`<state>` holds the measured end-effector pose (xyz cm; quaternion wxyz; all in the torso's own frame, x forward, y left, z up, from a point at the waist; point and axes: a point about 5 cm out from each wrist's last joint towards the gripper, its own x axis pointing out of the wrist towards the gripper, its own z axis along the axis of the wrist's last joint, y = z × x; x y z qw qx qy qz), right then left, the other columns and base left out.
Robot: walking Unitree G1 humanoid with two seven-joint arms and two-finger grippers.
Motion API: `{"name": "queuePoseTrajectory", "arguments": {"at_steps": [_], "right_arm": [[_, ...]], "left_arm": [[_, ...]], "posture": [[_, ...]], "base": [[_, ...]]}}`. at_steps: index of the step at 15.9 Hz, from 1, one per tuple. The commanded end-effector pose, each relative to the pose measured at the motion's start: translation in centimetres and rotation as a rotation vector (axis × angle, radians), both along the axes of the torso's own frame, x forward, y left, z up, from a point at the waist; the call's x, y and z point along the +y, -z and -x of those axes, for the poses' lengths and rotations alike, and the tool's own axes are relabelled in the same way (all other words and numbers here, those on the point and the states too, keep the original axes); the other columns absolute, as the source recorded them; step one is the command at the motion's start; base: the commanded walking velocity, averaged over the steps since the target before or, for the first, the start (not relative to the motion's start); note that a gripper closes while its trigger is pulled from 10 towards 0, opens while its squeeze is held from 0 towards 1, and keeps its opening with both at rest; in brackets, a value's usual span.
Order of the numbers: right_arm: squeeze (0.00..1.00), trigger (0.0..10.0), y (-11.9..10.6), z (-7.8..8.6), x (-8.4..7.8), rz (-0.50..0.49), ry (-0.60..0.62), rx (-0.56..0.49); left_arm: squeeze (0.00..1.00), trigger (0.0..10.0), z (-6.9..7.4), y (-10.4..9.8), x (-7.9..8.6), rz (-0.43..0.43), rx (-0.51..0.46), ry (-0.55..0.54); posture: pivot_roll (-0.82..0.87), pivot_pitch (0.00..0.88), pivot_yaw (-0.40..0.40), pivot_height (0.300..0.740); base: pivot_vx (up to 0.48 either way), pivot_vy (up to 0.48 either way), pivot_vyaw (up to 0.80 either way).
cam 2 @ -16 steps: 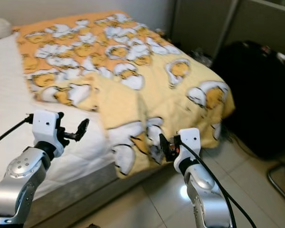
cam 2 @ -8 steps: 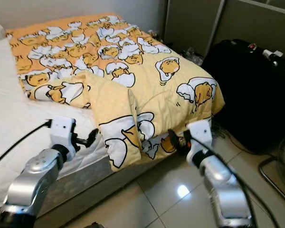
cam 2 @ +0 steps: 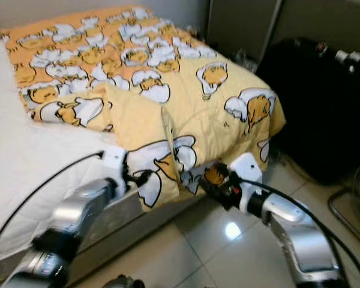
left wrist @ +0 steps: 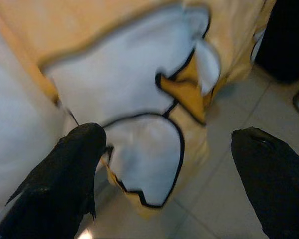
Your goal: Clean up the room
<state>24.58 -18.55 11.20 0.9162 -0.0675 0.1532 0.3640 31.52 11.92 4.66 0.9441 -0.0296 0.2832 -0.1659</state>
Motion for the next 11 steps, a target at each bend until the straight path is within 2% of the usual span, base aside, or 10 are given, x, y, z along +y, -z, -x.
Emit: {"name": "queuePoseTrajectory", "arguments": {"at_steps": [1,2,3,4,7,11], "right_arm": [[0.0,10.0,-0.3,0.3,-0.1,-0.004,-0.019,0.012],[0.0,10.0,-0.5,0.8,-0.4,0.001,-0.041,0.029],[0.0,10.0,-0.6,1.0,-0.6,0.005,-0.047,0.033],[0.0,10.0,-1.0,1.7,-0.7,-0.014,-0.072,0.061],[0.0,10.0,-1.6,3.2,-1.1,-0.011,-0.121,0.104],[0.0,10.0,-1.8,4.3,-1.3,0.006,-0.12,0.124]], "left_arm": [[1.0,10.0,0.0,0.7,0.4,0.007,0.026,-0.036],[1.0,10.0,-0.1,1.6,0.3,-0.022,0.042,-0.042],[1.0,10.0,-0.2,1.9,0.4,-0.027,0.046,-0.053],[0.0,10.0,-0.2,2.2,0.4,-0.051,0.039,-0.051],[0.0,10.0,-0.2,3.0,0.7,-0.085,0.04,-0.084],[0.0,10.0,0.2,3.8,0.9,-0.127,0.052,-0.108]], "posture": [[-0.11,0.144,0.058,0.74],[-0.13,0.185,0.07,0.74],[-0.13,0.185,0.07,0.74],[-0.16,0.221,0.081,0.74],[-0.19,0.258,0.08,0.74],[-0.22,0.28,0.078,0.74]], "base": [[0.0,0.0,0.0],[0.0,0.0,0.0],[0.0,0.0,0.0],[0.0,0.0,0.0],[0.0,0.0,0.0],[0.0,0.0,0.0]]}}
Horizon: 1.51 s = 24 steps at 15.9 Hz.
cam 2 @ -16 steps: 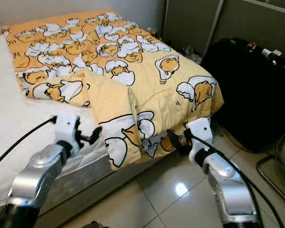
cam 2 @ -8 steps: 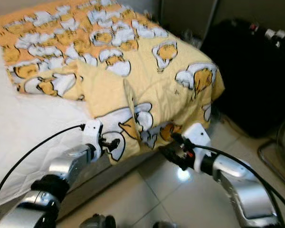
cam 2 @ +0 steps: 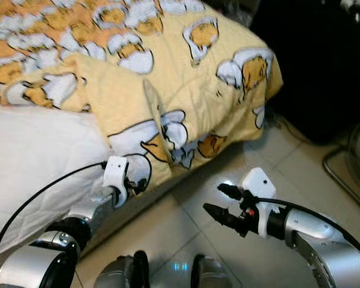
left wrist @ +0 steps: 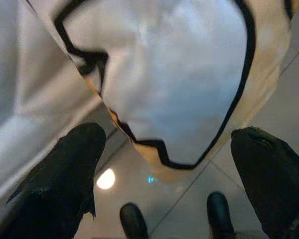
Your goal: Clean up the room
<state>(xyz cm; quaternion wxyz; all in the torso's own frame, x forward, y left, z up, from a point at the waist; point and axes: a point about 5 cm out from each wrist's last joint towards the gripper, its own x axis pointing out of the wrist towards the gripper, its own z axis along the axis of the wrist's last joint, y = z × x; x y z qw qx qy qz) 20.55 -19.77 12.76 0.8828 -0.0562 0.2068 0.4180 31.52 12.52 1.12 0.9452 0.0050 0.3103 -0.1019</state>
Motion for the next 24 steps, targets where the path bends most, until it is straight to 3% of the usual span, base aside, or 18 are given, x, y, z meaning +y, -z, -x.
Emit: {"name": "queuePoseTrajectory", "arguments": {"at_steps": [1,10,11,13,14,15,19,24], "right_arm": [[0.0,10.0,-0.6,0.5,0.0,-0.009,-0.001,0.001],[0.0,10.0,-2.2,1.9,0.1,-0.015,0.004,-0.004],[0.0,10.0,-2.4,2.1,0.2,-0.02,0.009,-0.007],[0.0,10.0,-2.6,2.4,0.3,-0.025,0.015,-0.006],[0.0,10.0,-2.6,2.4,0.3,-0.025,0.016,-0.005],[0.0,10.0,-2.6,2.5,0.4,-0.026,0.018,-0.004],[0.0,10.0,-2.8,2.7,0.7,-0.031,0.02,0.0],[0.0,10.0,-2.6,2.8,0.9,-0.039,0.016,0.01]], "left_arm": [[0.0,10.0,0.2,0.3,0.3,-0.011,0.008,-0.012],[0.0,10.0,-0.2,0.0,-0.3,-0.006,-0.006,-0.019],[0.0,4.8,-0.4,-0.2,-0.2,-0.005,-0.015,-0.026],[0.0,2.5,-0.6,-0.5,-0.4,0.005,-0.028,-0.021],[0.0,2.5,-0.6,-0.5,-0.4,0.002,-0.028,-0.018],[0.0,0.0,-0.7,-0.6,-0.6,0.005,-0.029,-0.016],[0.0,0.0,-0.9,-0.8,-1.1,0.023,-0.041,-0.018],[0.0,0.0,-1.2,-1.3,-0.6,0.047,-0.07,-0.052]], "posture": [[-0.23,0.283,0.081,0.74],[-0.3,0.328,0.108,0.74],[-0.31,0.335,0.113,0.74],[-0.31,0.338,0.114,0.74],[-0.31,0.338,0.114,0.74],[-0.32,0.338,0.114,0.74],[-0.33,0.333,0.114,0.74],[-0.32,0.332,0.109,0.74]], "base": [[0.0,0.0,0.0],[0.0,0.0,0.0],[0.0,0.0,0.0],[0.0,0.0,0.0],[0.0,0.0,0.0],[0.0,0.0,0.0],[0.0,0.0,0.0],[0.0,0.0,0.0]]}}
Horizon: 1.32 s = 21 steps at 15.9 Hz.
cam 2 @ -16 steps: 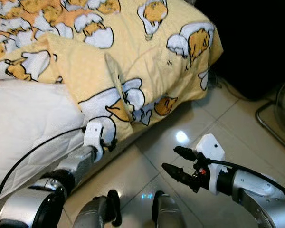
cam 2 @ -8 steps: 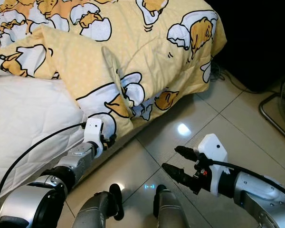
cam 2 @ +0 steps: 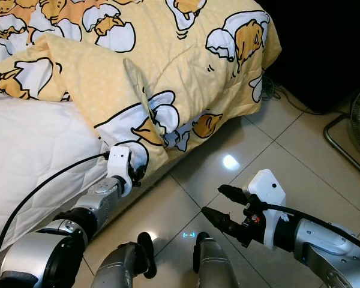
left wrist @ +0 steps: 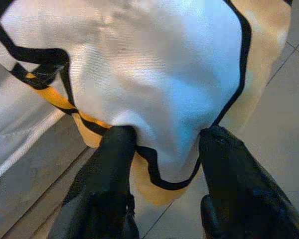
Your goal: Clean up the room
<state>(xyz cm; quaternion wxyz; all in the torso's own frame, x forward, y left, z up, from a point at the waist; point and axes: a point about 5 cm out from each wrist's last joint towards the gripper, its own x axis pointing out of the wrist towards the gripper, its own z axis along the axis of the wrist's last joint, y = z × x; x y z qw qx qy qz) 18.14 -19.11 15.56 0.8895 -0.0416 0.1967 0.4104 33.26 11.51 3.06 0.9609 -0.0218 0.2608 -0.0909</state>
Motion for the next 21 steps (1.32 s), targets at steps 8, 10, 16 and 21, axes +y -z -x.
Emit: {"name": "queuePoseTrajectory", "arguments": {"at_steps": [8,10,16,21], "right_arm": [[0.0,10.0,0.2,0.5,0.5,-0.02,-0.014,0.03],[0.0,10.0,0.2,0.4,0.6,-0.025,-0.019,0.033],[0.0,10.0,0.6,-0.1,0.8,-0.038,-0.008,0.027],[0.0,10.0,1.2,-1.1,1.0,-0.064,0.022,0.002]], "left_arm": [[0.0,0.0,0.6,0.8,0.9,-0.011,0.029,-0.025],[0.0,0.0,0.5,0.7,0.9,-0.004,0.025,-0.027],[0.0,0.0,0.3,0.4,1.7,-0.003,0.01,-0.03],[0.0,0.0,-0.6,-0.9,2.3,-0.012,-0.068,0.032]], "posture": [[-0.31,0.333,0.109,0.74],[-0.31,0.33,0.11,0.74],[-0.27,0.316,0.118,0.74],[-0.16,0.278,0.138,0.74]], "base": [[0.0,0.0,0.0],[0.0,0.0,0.0],[0.0,0.0,0.0],[0.0,0.0,0.0]]}}
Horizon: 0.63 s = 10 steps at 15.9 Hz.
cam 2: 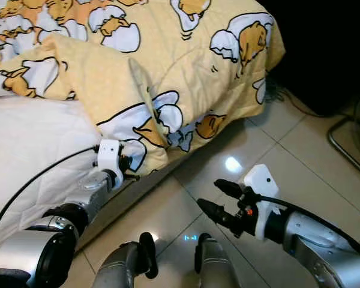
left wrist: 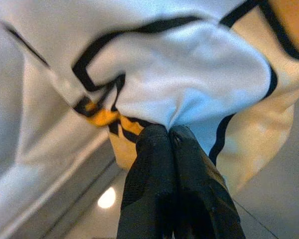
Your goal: Clean up the room
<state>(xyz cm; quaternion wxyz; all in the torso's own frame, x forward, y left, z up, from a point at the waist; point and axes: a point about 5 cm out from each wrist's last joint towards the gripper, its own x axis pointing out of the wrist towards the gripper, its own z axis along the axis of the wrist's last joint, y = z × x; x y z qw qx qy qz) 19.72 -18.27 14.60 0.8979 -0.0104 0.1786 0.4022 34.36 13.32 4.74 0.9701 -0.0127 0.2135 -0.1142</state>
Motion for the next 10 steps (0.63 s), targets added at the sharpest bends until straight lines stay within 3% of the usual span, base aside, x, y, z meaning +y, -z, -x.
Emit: {"name": "queuePoseTrajectory", "arguments": {"at_steps": [1,3,6,7,10], "right_arm": [[0.0,10.0,0.5,-0.1,0.4,-0.009,-0.004,0.003],[0.0,10.0,0.8,-0.6,0.7,-0.018,-0.005,-0.011],[0.0,10.0,0.7,-1.1,0.8,-0.018,-0.013,-0.028],[0.0,10.0,0.7,-1.2,0.7,-0.014,-0.015,-0.031],[0.0,10.0,1.2,-1.3,0.8,0.008,-0.037,-0.023]], "left_arm": [[0.0,0.0,0.3,0.0,0.3,-0.01,-0.033,0.047],[0.0,0.0,0.8,-0.6,0.7,-0.011,-0.106,0.098],[0.0,0.0,3.3,-1.5,1.9,-0.025,-0.164,0.136],[0.0,0.0,5.0,-1.9,2.7,-0.05,-0.174,0.151],[0.0,0.0,10.2,-2.3,5.0,-0.129,-0.081,0.184]], "posture": [[-0.12,0.257,0.141,0.74],[-0.1,0.236,0.145,0.74],[-0.08,0.218,0.141,0.74],[-0.07,0.216,0.136,0.74],[-0.06,0.218,0.128,0.74]], "base": [[0.0,0.0,0.0],[0.0,0.0,0.0],[0.0,0.0,0.0],[0.0,0.0,0.0],[0.0,0.0,0.0]]}}
